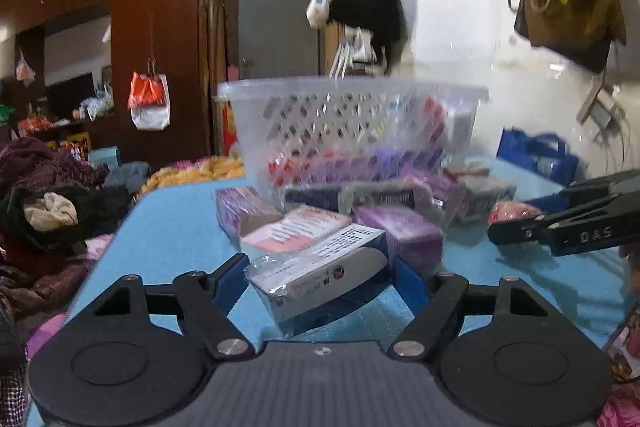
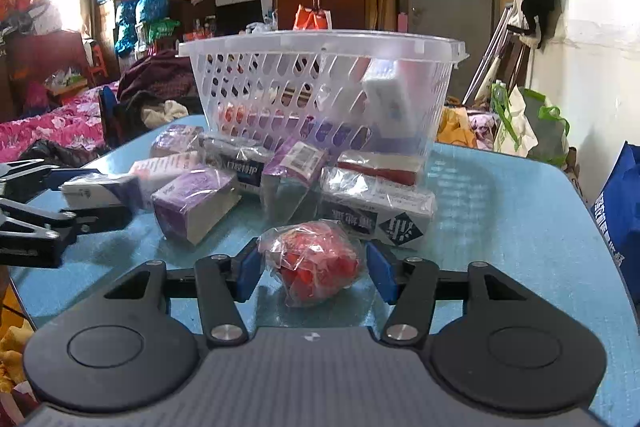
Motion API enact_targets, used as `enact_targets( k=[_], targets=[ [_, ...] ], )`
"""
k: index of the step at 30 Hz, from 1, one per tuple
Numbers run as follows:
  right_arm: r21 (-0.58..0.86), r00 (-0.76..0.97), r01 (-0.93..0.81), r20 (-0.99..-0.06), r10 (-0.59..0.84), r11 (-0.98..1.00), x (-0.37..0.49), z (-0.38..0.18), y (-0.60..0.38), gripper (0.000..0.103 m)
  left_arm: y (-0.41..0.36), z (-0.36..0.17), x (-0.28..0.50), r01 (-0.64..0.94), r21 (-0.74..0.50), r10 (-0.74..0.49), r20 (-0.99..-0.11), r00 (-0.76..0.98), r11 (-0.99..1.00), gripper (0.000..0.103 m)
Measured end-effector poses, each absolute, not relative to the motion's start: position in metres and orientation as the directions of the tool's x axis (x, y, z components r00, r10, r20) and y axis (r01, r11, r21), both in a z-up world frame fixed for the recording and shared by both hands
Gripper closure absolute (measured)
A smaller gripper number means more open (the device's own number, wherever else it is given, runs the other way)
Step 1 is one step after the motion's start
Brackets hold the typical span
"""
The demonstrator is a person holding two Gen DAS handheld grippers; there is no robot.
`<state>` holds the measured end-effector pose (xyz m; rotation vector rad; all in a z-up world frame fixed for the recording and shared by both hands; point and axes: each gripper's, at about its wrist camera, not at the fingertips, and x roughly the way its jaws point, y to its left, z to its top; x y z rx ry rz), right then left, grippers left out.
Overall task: Organize objects
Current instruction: 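Grasp the white-blue box with the left tool while the right grasps a wrapped red ball, then carry both items into the white basket and open both tools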
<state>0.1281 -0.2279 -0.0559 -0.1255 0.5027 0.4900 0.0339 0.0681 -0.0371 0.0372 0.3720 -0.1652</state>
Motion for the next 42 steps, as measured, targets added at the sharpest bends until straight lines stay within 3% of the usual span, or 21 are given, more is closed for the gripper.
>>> enact_targets(
  k=[8,13,20,32,42],
  targets=[
    [-0.008,0.792,-0.48,-0.433,0.43,0.877,0.12,-0.053,-0.23,0.044,0.076,-0.028,0.027,0.159,-0.013,-0.155,-0.319,0.935,0.987,0.023],
    [-0.006,0.839,-0.46,-0.331,0.432,0.888,0.107,-0.052,-0.237,0.044,0.071,-0.031,0.027,0.171,-0.006,-0.164,-0.314,0.935,0.985,0.023],
    [0.018,0.854,-0.457,-0.27,0.445,0.889,0.1,-0.05,-0.242,0.044,0.065,-0.03,0.018,0.191,0.004,-0.183,-0.285,0.941,0.981,0.023],
    [-0.004,0.846,-0.488,-0.248,0.472,0.873,0.085,-0.049,-0.239,0.044,0.064,-0.024,0.007,0.205,-0.016,-0.203,-0.233,0.951,0.979,0.023],
    [0.012,0.818,-0.549,-0.199,0.54,0.836,0.094,-0.01,-0.245,0.044,0.078,0.001,0.024,0.223,-0.092,-0.237,-0.198,0.951,0.971,0.023]
  ],
)
